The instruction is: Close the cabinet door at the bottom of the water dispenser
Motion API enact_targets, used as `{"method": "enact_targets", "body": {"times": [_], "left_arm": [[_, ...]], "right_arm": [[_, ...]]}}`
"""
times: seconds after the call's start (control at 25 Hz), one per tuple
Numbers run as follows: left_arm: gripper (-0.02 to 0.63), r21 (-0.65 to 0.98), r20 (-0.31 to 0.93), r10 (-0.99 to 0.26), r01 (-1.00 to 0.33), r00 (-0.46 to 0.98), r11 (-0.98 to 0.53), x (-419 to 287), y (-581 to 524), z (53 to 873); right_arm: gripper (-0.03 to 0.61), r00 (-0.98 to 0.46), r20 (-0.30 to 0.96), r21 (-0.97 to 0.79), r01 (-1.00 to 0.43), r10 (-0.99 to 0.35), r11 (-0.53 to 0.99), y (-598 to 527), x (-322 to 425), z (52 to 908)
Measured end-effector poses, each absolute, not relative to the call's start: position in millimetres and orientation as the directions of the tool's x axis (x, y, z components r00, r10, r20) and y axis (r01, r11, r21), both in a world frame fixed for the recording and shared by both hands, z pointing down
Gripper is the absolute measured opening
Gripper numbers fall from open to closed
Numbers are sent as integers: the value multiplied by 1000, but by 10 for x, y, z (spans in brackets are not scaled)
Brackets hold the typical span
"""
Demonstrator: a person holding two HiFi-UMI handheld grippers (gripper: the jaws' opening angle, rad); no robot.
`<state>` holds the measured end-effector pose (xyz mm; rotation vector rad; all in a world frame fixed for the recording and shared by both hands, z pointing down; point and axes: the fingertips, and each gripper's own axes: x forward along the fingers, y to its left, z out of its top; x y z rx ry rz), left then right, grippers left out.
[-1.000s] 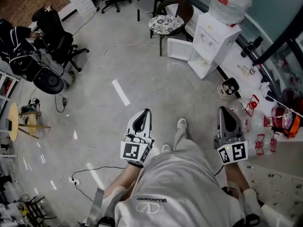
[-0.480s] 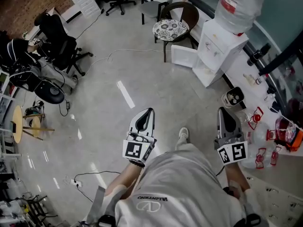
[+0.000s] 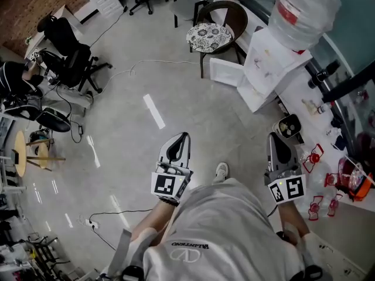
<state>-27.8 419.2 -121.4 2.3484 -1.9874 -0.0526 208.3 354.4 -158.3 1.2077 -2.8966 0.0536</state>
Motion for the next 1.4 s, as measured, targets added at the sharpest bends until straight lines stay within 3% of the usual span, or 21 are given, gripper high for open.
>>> {"method": "enact_targets", "body": {"times": [0.6,0.96,1.4], "left_arm": [[9,36,69,-994,-996,84,-82,-620,3699,-1064],[9,32,55,-987,-988,154,-152,-1077,3032,-1075],[9,54,65,-954,-956,291,-288,-2002,1943,-1126]], "right_arm": [[17,-761,29,-48,-649,-648,759,2713,1754,-1501],[17,-712,18,-53,-702,-702,710,2262,1353,-1479],[17,-668,23,-25,-744,-744,668,1421,308,-1528]]}}
